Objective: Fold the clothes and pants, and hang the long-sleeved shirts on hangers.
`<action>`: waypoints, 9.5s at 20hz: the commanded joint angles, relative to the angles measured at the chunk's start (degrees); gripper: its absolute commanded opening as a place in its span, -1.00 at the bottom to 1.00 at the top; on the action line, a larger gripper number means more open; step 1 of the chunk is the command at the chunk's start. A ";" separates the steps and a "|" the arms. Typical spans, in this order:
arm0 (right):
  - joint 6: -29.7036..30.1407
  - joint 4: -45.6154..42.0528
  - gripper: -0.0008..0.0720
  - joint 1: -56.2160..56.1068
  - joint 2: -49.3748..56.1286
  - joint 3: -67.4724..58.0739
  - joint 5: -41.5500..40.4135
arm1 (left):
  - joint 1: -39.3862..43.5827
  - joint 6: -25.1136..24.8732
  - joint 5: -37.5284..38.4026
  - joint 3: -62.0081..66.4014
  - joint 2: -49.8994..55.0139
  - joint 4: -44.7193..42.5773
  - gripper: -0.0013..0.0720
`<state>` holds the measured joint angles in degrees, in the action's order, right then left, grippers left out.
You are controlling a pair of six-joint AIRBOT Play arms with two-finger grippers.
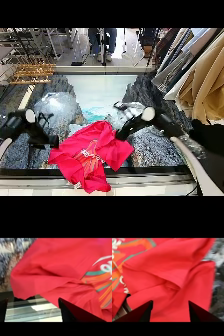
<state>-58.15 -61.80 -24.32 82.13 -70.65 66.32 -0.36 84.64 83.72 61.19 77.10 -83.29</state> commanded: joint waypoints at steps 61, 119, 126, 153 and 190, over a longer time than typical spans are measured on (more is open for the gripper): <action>-31.56 -36.02 -0.93 17.66 -0.13 -21.55 -12.52 | -9.40 -11.13 -25.40 46.14 18.25 28.37 -0.95; -4.39 -5.95 -0.93 38.97 -46.75 -46.23 -9.92 | -53.02 -25.88 -17.49 48.26 -25.51 136.56 -0.95; -4.48 0.98 -0.93 38.95 -26.71 -45.57 2.32 | -45.51 -11.78 -11.41 47.60 -16.76 82.36 -0.95; -8.61 -1.53 -0.93 30.71 19.56 -33.94 13.14 | -22.12 -18.32 -4.11 29.77 20.68 65.90 -0.95; -15.98 -11.52 -0.93 30.69 7.65 -21.20 -8.85 | -11.82 -28.59 -48.19 -3.54 3.48 72.30 -0.95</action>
<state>-73.10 -74.50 6.44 78.37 -96.47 68.99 -19.20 59.16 44.73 61.34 66.76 -10.59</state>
